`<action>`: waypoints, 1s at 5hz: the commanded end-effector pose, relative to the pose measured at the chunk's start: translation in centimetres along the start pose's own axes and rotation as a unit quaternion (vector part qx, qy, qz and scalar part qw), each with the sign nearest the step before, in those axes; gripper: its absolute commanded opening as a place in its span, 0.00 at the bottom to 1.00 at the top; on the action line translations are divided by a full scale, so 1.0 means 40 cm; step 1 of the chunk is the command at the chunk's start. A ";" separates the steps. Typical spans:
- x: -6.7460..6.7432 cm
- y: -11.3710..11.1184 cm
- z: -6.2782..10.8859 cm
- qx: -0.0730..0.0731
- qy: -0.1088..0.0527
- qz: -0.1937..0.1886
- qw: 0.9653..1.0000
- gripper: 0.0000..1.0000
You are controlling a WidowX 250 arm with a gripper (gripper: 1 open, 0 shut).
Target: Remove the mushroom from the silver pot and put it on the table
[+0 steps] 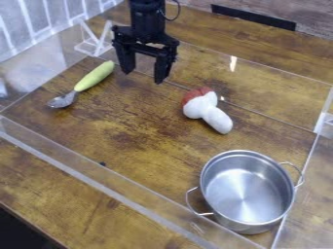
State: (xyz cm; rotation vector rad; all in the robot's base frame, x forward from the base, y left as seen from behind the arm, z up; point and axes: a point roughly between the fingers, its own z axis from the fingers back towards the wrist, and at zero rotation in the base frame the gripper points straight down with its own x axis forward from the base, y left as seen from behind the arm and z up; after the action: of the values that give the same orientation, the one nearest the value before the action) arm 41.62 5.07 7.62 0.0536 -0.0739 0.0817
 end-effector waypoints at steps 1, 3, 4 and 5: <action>0.040 -0.023 0.083 0.004 -0.054 0.014 0.998 1.00; 0.019 -0.041 0.015 0.005 -0.039 0.004 0.999 0.00; 0.021 -0.041 0.042 0.005 -0.040 -0.013 0.999 0.00; 0.021 -0.046 0.067 0.001 -0.036 -0.027 0.999 1.00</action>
State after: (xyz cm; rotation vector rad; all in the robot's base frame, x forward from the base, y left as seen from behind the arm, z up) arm 41.51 3.67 6.82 0.0572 -0.0515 0.0393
